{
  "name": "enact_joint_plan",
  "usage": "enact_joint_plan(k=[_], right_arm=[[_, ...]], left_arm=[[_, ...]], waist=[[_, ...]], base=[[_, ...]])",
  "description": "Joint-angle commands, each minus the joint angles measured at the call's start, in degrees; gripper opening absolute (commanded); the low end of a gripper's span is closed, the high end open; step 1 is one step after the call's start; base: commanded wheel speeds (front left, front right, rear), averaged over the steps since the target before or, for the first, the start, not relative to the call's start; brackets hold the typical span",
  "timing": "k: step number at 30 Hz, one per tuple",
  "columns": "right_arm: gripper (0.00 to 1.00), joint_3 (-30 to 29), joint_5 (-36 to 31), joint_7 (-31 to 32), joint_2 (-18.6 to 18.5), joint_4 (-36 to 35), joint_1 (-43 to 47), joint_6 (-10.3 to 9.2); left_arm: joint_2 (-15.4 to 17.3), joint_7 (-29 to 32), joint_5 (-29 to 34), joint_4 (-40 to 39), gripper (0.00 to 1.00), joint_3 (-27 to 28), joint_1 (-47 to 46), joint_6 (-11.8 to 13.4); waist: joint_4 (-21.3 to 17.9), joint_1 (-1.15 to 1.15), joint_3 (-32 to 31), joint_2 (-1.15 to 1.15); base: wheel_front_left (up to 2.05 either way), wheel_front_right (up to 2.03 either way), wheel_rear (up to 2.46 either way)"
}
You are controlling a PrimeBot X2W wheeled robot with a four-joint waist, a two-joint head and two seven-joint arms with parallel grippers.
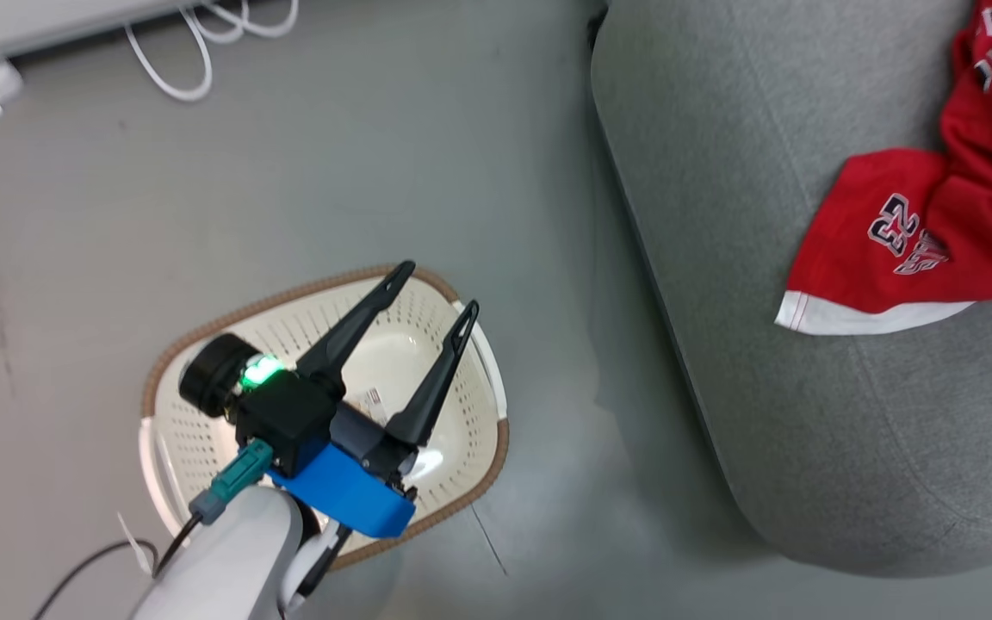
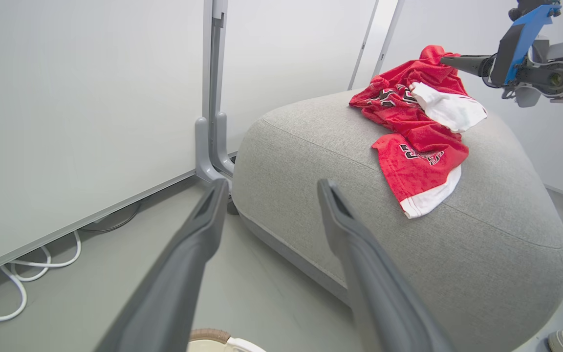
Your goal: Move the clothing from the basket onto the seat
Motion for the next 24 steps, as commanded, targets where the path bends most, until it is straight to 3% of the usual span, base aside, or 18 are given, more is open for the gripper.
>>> enact_joint_plan(k=[1,8,14,24], right_arm=[[1.0,0.9,-0.1,-0.3,-0.3,-0.8,2.1,-0.04],[1.0,5.4,1.2,0.0,-0.4,-6.6,9.8,-0.04],[1.0,7.5,1.8,2.4,1.5,-18.4,20.3,-0.04],[1.0,8.0,1.3,8.7,11.6,-45.6,41.1,-0.04]], left_arm=[[-0.5,-0.2,-0.2,0.4,1.0,0.9,1.9,-0.1],[-4.2,-0.2,-1.4,2.7,1.0,5.3,8.6,-0.2],[-6.4,-0.2,-1.2,4.2,1.0,8.3,13.4,-0.3],[-7.2,-0.2,-0.4,5.0,1.0,15.4,18.9,-0.3]], waist=[[0.7,0.0,-4.9,0.0],[3.1,0.0,-14.7,0.0],[6.9,0.0,-21.2,0.0],[12.8,0.0,-24.5,0.0]], base=[[0.0,0.0,0.0],[0.0,0.0,0.0],[0.0,0.0,0.0],[0.0,0.0,0.0]])
